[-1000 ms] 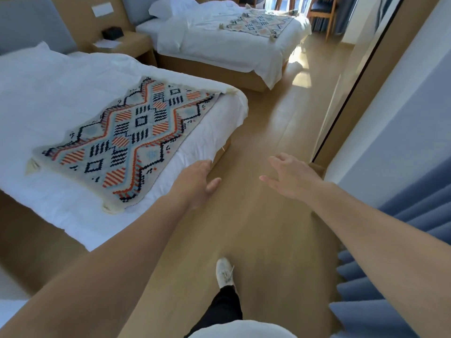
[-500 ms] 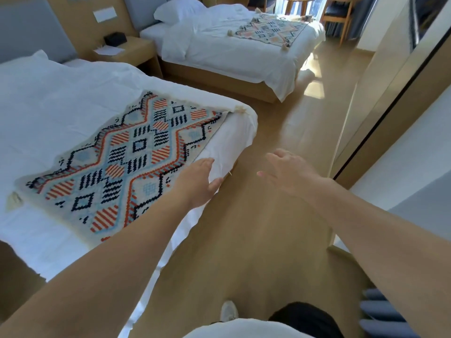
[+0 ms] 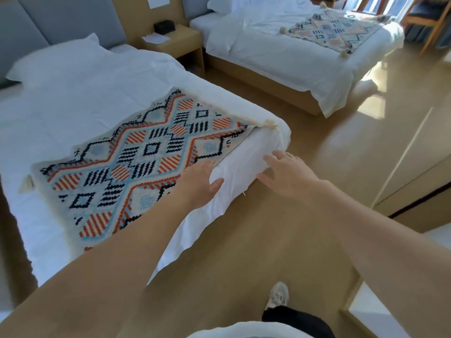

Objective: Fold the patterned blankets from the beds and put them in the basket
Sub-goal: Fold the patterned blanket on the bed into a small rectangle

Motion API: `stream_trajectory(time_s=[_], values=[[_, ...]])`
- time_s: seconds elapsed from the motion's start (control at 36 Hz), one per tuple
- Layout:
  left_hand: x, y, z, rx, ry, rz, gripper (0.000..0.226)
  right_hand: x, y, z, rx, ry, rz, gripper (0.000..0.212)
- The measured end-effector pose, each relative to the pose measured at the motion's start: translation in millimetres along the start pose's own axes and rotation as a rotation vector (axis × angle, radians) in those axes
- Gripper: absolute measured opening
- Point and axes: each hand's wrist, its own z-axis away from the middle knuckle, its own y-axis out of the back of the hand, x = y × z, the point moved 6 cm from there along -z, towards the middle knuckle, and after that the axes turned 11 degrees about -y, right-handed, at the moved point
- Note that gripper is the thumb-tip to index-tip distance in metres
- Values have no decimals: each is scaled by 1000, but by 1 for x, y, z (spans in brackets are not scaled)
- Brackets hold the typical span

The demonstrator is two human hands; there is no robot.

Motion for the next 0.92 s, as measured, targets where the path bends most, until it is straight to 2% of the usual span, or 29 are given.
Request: stream_trajectory(time_s=[0.22, 0.39, 0.67, 0.92], values=[[11, -6, -62, 23, 96, 9, 65, 57, 17, -80, -54, 61, 33, 58], [-6, -3, -86, 42, 181, 7, 66, 48, 30, -127, -76, 155, 56, 60], [-83, 24, -137, 111, 317, 29, 67, -12, 42, -230, -42, 344, 92, 60], [-191, 39, -230, 59, 343, 37, 71, -52, 57, -356, -27, 332, 154, 53]])
